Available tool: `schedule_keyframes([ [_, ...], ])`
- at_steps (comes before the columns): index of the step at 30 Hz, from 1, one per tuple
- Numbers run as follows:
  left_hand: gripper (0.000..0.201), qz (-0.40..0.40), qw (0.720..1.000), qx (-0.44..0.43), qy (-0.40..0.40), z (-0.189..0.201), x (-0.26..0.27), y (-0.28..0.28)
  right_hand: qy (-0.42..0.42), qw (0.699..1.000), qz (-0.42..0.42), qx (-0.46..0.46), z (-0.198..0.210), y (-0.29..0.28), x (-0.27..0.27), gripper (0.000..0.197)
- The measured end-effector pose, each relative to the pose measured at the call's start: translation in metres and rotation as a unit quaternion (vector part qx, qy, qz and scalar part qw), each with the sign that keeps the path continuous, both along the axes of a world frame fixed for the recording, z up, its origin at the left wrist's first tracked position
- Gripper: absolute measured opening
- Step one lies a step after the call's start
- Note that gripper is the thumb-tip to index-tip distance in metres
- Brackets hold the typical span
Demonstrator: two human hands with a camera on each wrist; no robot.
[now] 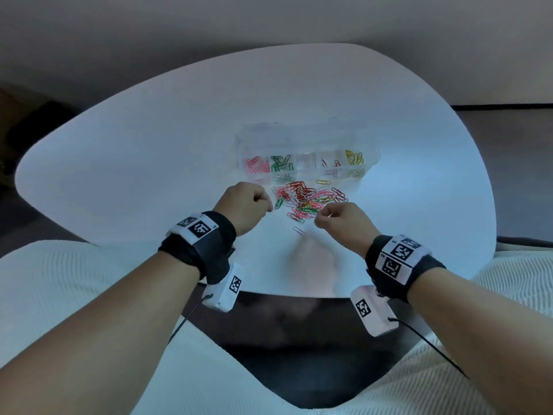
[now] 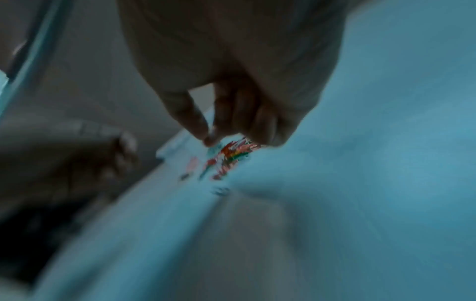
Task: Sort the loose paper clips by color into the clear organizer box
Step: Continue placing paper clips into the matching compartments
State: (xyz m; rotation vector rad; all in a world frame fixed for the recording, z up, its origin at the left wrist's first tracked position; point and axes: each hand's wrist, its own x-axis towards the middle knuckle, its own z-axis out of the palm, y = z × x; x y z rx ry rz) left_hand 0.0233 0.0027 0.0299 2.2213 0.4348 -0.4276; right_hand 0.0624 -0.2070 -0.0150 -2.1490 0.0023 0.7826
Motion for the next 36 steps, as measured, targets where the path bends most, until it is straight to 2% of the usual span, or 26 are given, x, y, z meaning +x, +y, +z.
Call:
schedule_keyframes([
  [2,0.03,0.036,0.999,0.006,-0.009,-0.004,0.006,0.006,-0.085,0.988,0.061,-0.111,-0.005,-0.001,0.001,0.007],
  [5,0.023,0.08,0.997,0.005,-0.02,-0.007,0.012,0.012,-0.121,0.976,0.106,-0.144,-0.014,0.003,-0.003,0.022],
  [7,0.026,0.082,0.996,0.0,-0.019,-0.009,0.013,0.011,-0.141,0.969,0.126,-0.161,-0.017,0.011,-0.005,0.03],
  [9,0.029,0.063,0.998,0.0,-0.009,-0.01,0.012,0.006,-0.15,0.961,0.149,-0.179,-0.017,0.019,-0.007,0.03],
  [12,0.027,0.037,0.999,0.027,0.003,-0.015,0.01,0.0,-0.154,0.95,0.179,-0.205,-0.015,0.03,-0.009,0.02],
  [15,0.014,0.057,0.995,0.086,-0.016,-0.019,0.012,0.008,-0.136,0.95,0.169,-0.226,-0.012,0.035,-0.009,0.012],
  [18,0.007,0.076,0.99,0.122,-0.001,-0.022,0.015,0.019,-0.095,0.951,0.17,-0.242,-0.013,0.033,-0.005,0.017],
  [22,0.019,0.013,0.986,0.165,0.035,-0.029,0.017,0.022,-0.061,0.952,0.167,-0.251,-0.017,0.026,-0.002,0.023],
  [26,0.031,-0.056,0.98,0.186,0.031,-0.039,0.018,0.01,-0.05,0.947,0.185,-0.257,-0.016,0.014,-0.006,0.026],
  [28,0.036,-0.068,0.979,0.193,0.018,-0.044,0.021,0.004,-0.037,0.949,0.195,-0.244,-0.012,0.008,-0.007,0.026],
  [31,0.041,-0.071,0.976,0.203,0.018,-0.051,0.028,-0.001,0.0,0.972,0.164,-0.168,0.001,0.003,-0.004,0.024],
  [34,0.039,-0.053,0.978,0.198,0.028,-0.057,0.032,-0.001,0.063,0.997,0.048,-0.012,0.015,0.003,0.0,0.018],
  [36,0.035,-0.027,0.981,0.189,0.024,-0.059,0.032,0.002,0.107,0.989,-0.056,0.09,0.02,0.002,0.002,0.018],
])
